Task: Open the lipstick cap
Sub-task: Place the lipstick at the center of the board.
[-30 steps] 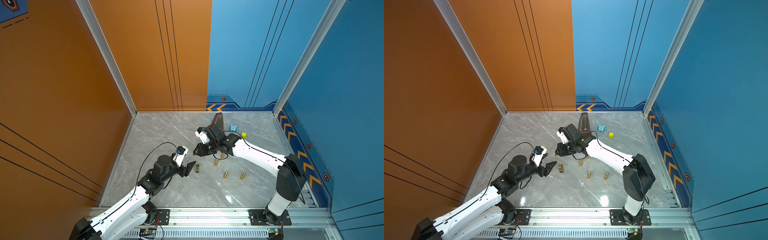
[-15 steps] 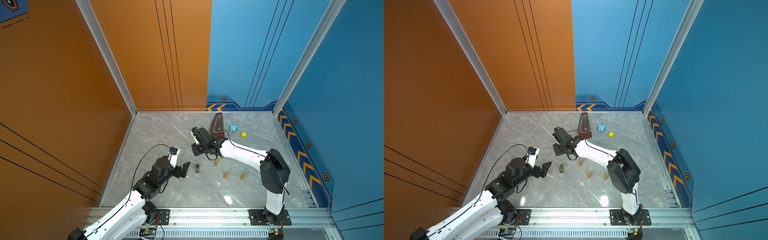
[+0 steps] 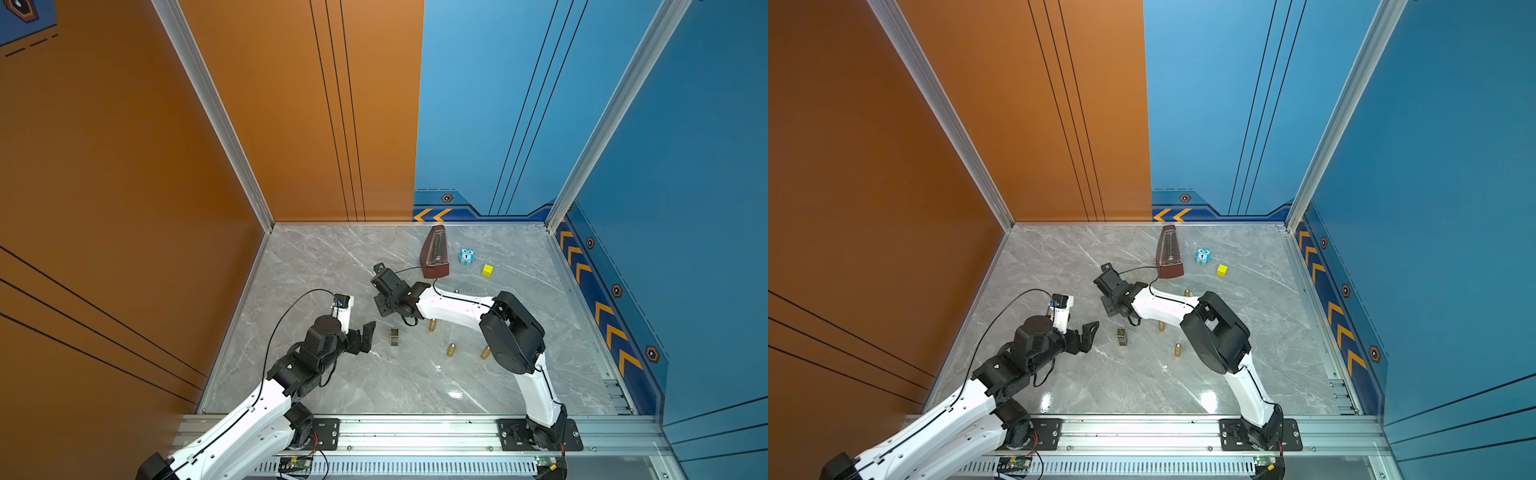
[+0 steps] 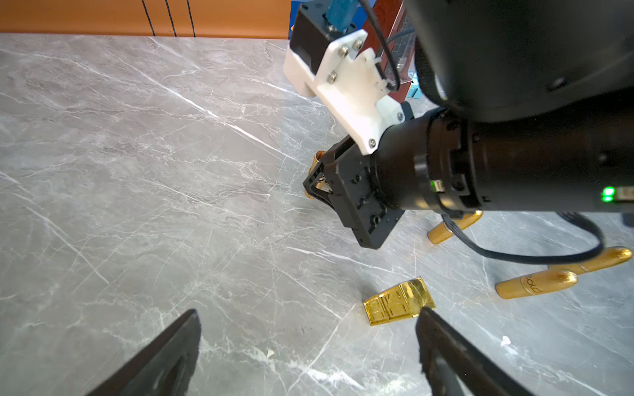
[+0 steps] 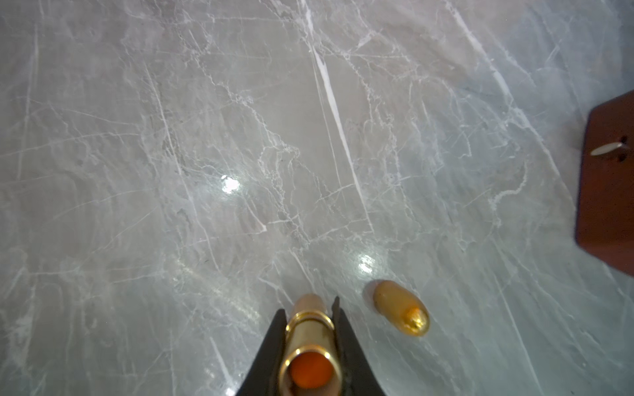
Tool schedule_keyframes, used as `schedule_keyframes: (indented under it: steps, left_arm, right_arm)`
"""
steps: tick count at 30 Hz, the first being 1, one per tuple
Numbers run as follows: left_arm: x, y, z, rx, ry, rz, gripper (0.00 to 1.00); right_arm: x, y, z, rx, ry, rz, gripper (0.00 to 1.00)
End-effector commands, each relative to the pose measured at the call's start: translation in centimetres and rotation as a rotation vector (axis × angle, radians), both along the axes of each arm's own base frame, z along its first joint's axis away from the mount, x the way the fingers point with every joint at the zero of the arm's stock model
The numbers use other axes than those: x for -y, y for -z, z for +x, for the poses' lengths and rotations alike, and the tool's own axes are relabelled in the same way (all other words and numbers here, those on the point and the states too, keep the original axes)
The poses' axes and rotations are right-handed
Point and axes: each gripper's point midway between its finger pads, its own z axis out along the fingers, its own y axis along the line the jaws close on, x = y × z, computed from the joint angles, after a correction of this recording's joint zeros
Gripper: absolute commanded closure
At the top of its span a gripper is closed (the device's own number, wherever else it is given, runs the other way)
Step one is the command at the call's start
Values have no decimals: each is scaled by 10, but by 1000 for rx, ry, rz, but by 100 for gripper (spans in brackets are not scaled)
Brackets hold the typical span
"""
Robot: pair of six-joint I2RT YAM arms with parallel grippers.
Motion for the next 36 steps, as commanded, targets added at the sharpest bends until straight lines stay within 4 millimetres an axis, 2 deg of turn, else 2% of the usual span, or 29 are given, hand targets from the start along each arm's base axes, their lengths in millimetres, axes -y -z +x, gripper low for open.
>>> schedule_keyframes:
  steps: [1,17,26,36]
  left_arm:
    - [-3,-5,4,3,-26,-2,1]
    - [-6,-4,4,15,-35,-12,1]
    - [-9,-3,4,19,-38,-12,1]
    - [-9,-5,5,23,-40,-17,1]
  right_arm:
    - [-8,-8,17,63,11,17,86]
    - [-6,14,29,50,29,6,85]
    - [-7,20,24,46,16,-8,84]
    - [-8,21,23,45,15,-16,76]
